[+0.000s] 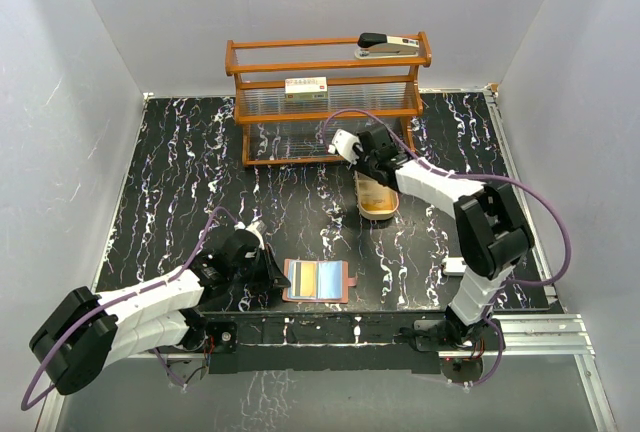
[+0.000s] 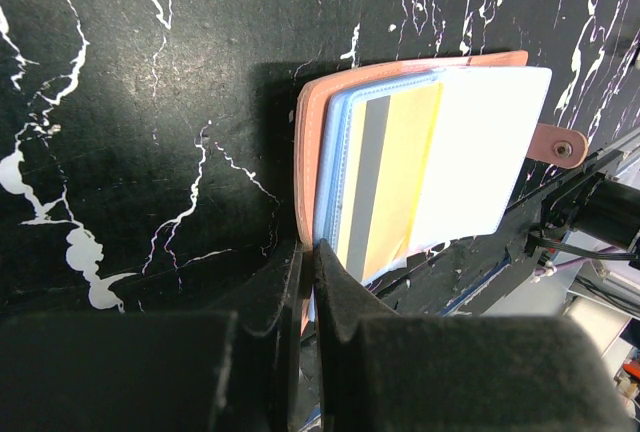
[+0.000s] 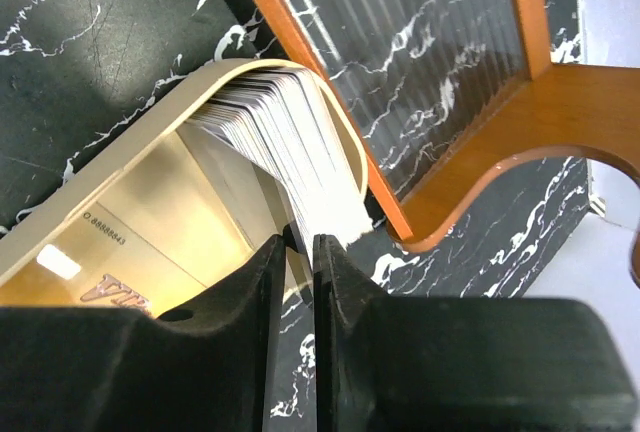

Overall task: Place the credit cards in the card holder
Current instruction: Pick up the credit card from the storage box.

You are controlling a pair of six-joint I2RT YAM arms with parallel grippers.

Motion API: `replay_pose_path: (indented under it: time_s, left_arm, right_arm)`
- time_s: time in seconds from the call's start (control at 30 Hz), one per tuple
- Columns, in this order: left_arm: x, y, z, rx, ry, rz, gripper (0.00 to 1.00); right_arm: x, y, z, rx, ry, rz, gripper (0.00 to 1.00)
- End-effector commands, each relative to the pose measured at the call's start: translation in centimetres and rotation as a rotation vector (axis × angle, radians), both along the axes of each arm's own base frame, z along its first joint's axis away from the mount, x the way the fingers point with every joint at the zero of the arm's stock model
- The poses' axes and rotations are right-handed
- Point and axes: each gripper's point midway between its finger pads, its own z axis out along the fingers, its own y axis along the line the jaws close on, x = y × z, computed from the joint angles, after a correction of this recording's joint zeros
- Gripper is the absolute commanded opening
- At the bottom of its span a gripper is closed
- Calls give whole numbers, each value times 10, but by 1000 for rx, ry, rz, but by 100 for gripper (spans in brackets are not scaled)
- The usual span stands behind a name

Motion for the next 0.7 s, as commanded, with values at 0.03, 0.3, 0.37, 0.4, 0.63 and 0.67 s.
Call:
replay_pose_path:
  time_s: [0.03,0.3,0.37,0.4,0.63,0.67]
  left_arm:
    - [-3,2,-3,14,2,-10,0]
    - [-2,1,0,11,2,-7,0]
    - [-1,3,1,17,-4,2,2]
    - [0,3,3,19,-9,6,6]
    - [10,9,18,60,-49,36,34]
    - [12,9,21,65,-57,39,37]
  right_arm:
    - [8,4,74,127,-151,-21,13]
    - [-10,10,88,188,-104,12,0]
    - [-18,15,97,235,-89,20,0]
    - [-21,20,102,271,-83,25,0]
    - [-49,30,131,508,-26,-80,0]
    - [-53,30,135,546,-21,-104,0]
